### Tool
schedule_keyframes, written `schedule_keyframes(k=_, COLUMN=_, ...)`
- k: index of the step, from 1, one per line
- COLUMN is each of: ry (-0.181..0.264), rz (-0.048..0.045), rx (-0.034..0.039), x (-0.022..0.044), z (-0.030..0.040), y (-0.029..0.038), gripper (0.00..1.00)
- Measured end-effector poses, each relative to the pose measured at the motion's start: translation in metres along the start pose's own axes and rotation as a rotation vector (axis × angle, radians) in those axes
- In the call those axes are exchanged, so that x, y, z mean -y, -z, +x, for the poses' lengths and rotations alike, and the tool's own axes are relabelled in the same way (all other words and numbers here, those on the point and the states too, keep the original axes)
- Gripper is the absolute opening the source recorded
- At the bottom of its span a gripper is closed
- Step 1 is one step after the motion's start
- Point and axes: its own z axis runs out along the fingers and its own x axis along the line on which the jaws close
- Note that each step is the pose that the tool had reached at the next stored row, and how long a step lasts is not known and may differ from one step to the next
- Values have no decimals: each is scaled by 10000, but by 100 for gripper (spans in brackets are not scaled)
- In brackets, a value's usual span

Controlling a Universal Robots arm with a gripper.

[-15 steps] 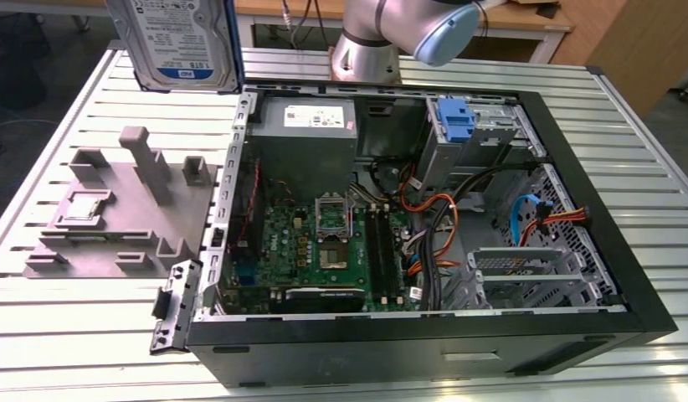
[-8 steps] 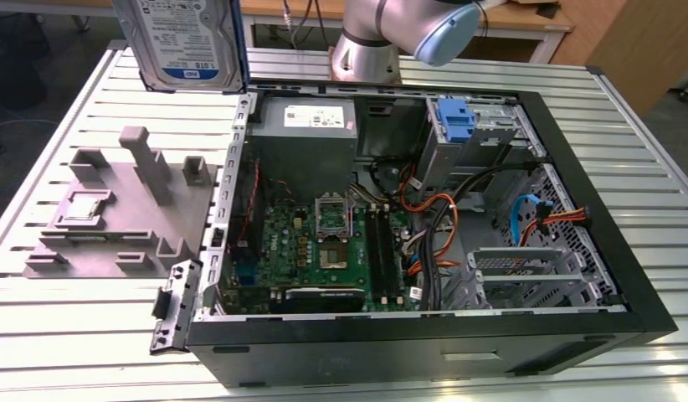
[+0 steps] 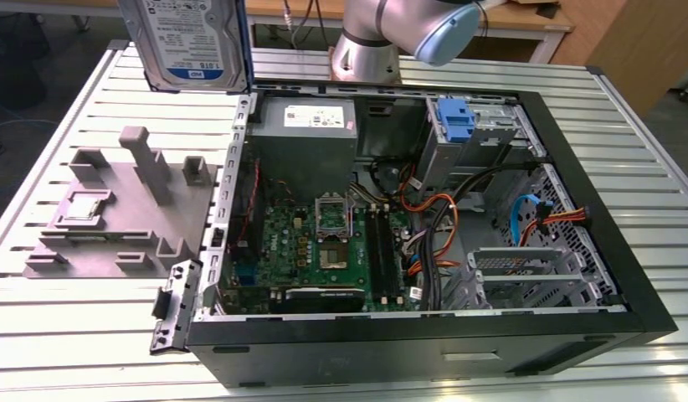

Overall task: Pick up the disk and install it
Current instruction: 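Pick up the disk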

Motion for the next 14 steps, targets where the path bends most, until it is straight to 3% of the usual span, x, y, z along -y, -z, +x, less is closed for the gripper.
schedule_keyframes(k=14, ry=0, rz=0, rx=0, x=59, z=0, y=1, gripper=37)
